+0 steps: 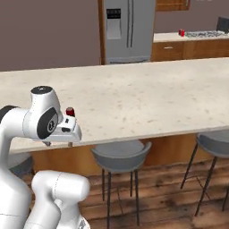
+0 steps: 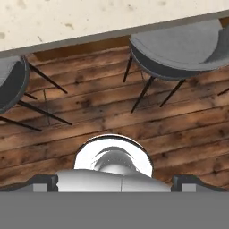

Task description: Four empty soda cans are scattered around the kitchen. Gather all the cans and cluster them next to the stove for recycling.

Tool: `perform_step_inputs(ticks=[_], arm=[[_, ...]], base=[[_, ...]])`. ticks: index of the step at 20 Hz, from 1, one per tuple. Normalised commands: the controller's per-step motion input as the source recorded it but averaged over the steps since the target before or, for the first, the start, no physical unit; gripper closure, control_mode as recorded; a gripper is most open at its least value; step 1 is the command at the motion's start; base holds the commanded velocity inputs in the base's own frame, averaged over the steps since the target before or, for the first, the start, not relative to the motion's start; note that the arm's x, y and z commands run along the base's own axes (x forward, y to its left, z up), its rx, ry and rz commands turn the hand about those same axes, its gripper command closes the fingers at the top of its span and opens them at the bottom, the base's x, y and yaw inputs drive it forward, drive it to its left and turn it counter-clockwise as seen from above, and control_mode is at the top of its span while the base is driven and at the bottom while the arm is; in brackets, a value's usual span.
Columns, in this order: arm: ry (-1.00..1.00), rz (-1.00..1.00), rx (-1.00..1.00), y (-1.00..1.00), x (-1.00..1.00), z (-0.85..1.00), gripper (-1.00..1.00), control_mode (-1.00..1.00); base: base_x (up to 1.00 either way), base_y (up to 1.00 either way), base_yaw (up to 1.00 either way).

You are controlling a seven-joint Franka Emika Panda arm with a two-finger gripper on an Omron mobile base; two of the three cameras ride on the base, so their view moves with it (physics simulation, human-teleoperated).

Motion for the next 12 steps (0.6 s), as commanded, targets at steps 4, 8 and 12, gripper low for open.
perform_step_inputs(ticks=[4, 8, 12], arm=[[0.00, 0.00, 0.00, 0.00, 0.00, 0.00, -1.00, 1.00], [0.00, 0.00, 0.00, 0.00, 0.00, 0.00, -1.00, 1.00], [0.00, 0.00, 0.00, 0.00, 0.00, 0.00, -1.00, 1.00]], base=[[0.63, 0.00, 0.48], [0.48, -0.05, 0.33], [0.38, -0.08, 0.24]])
